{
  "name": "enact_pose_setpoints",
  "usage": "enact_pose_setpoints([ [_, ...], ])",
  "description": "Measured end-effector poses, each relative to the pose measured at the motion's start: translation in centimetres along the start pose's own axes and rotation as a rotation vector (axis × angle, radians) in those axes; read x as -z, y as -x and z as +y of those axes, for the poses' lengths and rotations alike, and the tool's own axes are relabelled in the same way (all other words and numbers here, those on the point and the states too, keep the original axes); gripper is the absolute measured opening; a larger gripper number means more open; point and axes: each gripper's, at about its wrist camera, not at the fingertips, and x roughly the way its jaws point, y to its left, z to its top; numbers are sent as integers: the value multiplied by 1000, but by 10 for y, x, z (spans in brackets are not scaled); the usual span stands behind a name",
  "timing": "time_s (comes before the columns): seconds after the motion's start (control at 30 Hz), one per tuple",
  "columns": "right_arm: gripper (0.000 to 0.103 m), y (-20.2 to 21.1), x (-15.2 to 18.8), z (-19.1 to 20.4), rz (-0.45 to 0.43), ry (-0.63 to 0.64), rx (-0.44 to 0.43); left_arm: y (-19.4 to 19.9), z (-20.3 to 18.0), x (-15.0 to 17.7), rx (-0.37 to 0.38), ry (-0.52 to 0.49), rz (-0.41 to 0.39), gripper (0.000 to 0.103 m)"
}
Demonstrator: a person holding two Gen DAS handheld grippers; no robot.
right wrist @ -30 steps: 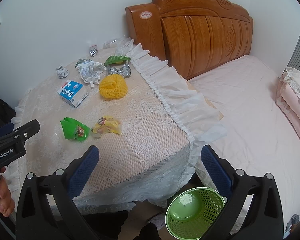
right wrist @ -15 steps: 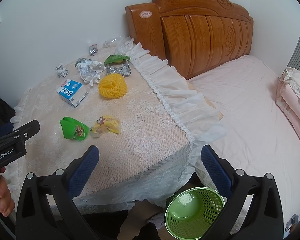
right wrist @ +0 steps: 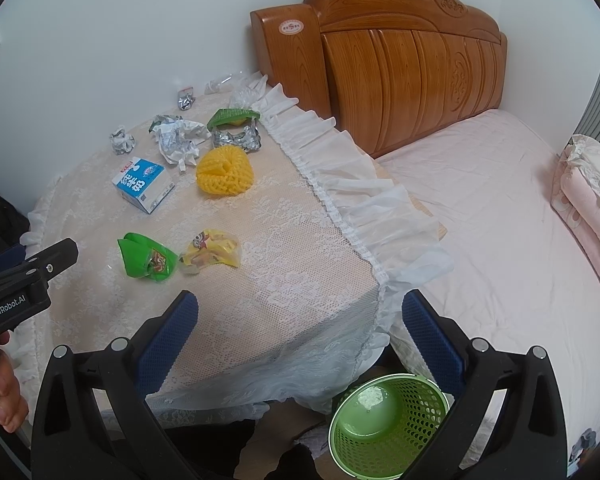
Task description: Collect trash
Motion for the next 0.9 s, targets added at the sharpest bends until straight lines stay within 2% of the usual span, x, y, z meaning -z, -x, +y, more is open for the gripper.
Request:
enact_pose_setpoints([
  [0.6,101,-9,2,1,22,0,-1,-10,4,3,-1,4,21,96],
  [0.77,101,-24,6,4,50,-6,1,-38,13,5,38,4,58,96],
  [0.9,101,-42,12,4,94,-28,-2,-78,14,7,61,-22,132,96],
])
